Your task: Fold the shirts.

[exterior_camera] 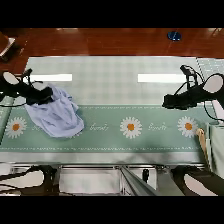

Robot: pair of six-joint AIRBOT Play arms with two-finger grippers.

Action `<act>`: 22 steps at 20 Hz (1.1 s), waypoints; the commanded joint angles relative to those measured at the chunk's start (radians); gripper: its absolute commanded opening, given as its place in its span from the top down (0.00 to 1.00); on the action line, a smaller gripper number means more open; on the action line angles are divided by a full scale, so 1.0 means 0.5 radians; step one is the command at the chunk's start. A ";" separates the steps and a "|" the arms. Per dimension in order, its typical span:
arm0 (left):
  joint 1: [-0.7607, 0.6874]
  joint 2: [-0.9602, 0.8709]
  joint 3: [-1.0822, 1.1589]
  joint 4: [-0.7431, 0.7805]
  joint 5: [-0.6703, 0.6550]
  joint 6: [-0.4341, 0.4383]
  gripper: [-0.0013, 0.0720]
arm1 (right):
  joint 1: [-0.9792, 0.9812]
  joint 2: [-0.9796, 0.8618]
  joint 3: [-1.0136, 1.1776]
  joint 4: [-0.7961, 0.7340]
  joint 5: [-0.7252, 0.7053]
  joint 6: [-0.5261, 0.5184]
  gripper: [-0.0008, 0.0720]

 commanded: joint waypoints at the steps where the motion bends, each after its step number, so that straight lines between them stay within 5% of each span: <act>1: 0.002 0.228 0.162 -0.584 0.076 0.290 0.94 | 0.001 0.127 0.002 0.043 -0.048 -0.017 0.43; 8: -0.076 0.697 0.665 -1.345 0.204 0.502 0.94 | 0.001 0.481 0.002 0.046 -0.040 -0.017 0.43; 15: -0.582 0.726 1.428 -1.335 0.616 0.517 0.94 | 0.001 0.707 0.002 0.060 -0.031 -0.019 0.43; 22: -1.222 0.697 1.393 -1.081 0.823 0.671 0.94 | 0.001 0.713 0.002 0.074 -0.008 -0.041 0.43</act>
